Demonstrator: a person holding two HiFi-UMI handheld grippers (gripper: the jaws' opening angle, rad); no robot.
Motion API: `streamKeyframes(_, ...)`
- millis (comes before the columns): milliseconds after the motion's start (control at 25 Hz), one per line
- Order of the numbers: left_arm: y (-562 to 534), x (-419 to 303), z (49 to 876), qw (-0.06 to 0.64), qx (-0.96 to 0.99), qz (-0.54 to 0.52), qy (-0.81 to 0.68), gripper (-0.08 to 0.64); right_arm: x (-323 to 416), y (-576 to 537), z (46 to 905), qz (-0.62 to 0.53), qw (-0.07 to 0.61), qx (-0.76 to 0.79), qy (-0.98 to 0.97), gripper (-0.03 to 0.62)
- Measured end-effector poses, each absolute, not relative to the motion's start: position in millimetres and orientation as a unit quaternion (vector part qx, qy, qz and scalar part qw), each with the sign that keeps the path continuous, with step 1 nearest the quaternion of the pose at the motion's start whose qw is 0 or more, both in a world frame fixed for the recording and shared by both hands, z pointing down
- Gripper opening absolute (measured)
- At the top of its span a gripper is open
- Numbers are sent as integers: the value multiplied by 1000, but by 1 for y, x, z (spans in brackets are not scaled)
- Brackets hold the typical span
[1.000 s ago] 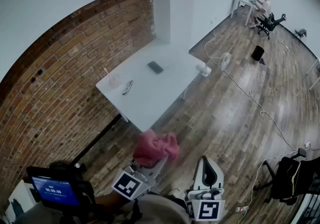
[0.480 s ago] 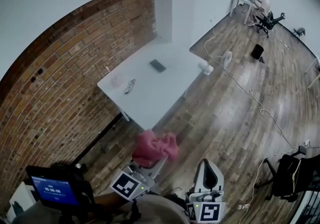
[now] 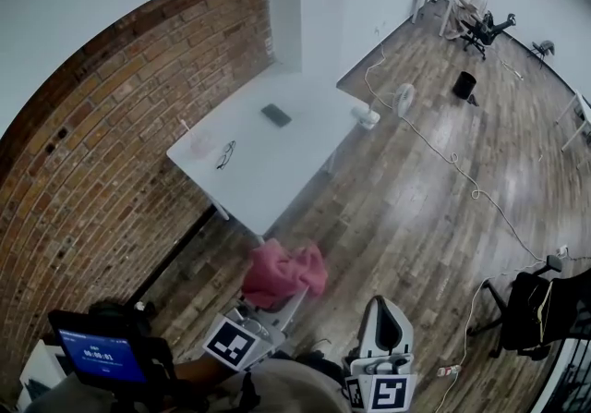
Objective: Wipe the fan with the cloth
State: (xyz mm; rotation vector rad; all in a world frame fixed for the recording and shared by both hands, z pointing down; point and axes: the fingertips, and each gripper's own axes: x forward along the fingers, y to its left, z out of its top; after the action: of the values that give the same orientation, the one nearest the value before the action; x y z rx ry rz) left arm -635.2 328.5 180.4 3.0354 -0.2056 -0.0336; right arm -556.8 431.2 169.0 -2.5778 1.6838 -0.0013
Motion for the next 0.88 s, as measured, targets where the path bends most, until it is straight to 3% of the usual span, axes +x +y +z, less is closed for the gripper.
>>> streamKeyframes(880,417,-561,207,0,994,-8,-108,60,-469,543,189,3,57,-841,539,11)
